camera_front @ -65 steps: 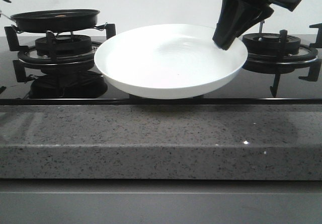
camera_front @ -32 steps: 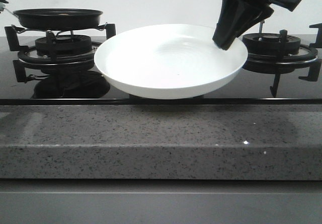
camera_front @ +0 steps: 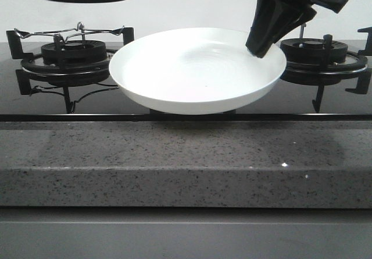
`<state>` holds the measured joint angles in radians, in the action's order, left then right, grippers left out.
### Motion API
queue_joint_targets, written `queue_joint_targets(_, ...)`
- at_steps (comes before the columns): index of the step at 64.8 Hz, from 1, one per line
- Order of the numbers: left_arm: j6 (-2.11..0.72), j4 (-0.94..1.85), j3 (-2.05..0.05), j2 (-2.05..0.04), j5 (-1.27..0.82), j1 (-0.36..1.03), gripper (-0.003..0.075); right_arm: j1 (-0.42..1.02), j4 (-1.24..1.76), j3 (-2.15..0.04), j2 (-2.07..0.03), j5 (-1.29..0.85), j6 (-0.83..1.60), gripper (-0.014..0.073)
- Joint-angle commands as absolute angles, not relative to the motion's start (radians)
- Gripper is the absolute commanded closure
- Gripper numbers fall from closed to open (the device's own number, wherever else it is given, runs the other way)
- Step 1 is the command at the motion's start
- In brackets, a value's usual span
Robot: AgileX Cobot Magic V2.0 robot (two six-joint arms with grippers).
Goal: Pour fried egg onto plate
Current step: 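Grasp the green pan handle with the left gripper and lift the pan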
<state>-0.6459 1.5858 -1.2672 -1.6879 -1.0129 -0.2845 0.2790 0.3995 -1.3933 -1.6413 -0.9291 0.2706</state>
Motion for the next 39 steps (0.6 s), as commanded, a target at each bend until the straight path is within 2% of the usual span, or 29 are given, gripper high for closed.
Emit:
queue_joint_targets(1,-0.675,1.693,-1.296,-1.602,-1.075,-0.255,0.0739,0.278,0.431,-1.417,-1.593,-0.9,0.279,0.0653)
queue_joint_targets(16,-0.806,1.662,-1.296,-1.509,-1.052,-0.178,0.0739,0.278,0.431,-1.417,-1.593,-0.9,0.279,0.0653)
queue_joint_targets(39,-0.929,1.313,-1.296,-1.305,-0.797,-0.006,0.0739,0.278,0.431,-1.417,-1.593,-0.9,0.279,0.0653)
